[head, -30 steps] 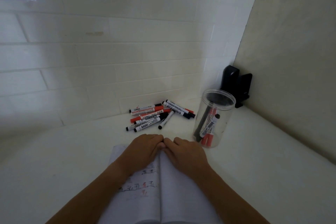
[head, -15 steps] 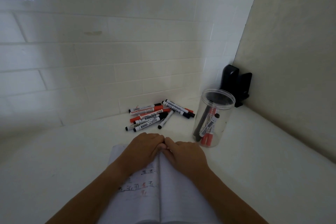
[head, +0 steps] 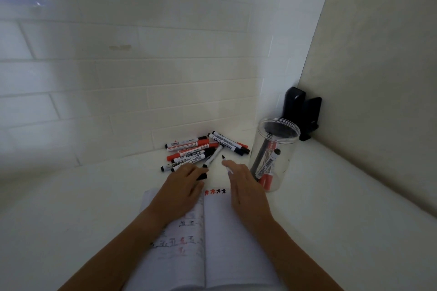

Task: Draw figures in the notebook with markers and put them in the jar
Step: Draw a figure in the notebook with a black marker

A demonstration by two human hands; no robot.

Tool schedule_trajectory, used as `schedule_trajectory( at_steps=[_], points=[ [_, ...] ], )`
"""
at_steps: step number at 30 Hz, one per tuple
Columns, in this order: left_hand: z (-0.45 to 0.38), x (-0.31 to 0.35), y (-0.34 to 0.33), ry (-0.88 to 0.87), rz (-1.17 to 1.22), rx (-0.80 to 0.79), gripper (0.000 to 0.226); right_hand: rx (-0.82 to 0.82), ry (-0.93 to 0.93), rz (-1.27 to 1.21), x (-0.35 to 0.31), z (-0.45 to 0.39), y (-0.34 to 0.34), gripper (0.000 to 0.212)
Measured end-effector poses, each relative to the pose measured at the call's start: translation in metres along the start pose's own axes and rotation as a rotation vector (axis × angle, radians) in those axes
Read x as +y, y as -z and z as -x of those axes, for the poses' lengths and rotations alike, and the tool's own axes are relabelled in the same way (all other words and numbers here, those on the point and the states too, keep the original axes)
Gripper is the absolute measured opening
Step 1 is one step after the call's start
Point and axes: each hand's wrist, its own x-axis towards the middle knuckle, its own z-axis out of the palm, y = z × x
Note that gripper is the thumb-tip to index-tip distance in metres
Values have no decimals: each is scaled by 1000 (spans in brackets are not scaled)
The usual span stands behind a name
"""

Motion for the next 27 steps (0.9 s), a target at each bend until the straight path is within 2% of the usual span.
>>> schedule_trajectory(
  at_steps=[2,5,7,11,14,17,19,22,27],
  points=[
    [0,1,2,16,7,-8,50,33,-6,-141,0,0,4,31],
    [2,1,4,33,23,-3,54,48,-195,-482,1,0,8,39],
    [3,0,4,42,60,-4,54,36,-293,-591,1,-1,11,44],
    [1,-1,8,22,44,-26,51,-12,-405,-602,-2,-1,14,30],
    [-5,2,15,-29,-18,-57,50,-24,-425,-539,-1,-1,10,8],
    [-10,9,19,-41,-10,-132,58,19,-398,-585,-3,-1,11,14],
    [-12,18,18,-26,-4,-223,69,7,-445,-635,-4,-1,12,17],
    [-10,30,11,23,6,-331,80,-15,-539,-722,-3,-2,15,8],
    [1,29,-1,53,-15,-306,87,-11,-535,-730,-2,-4,23,7]
  ],
)
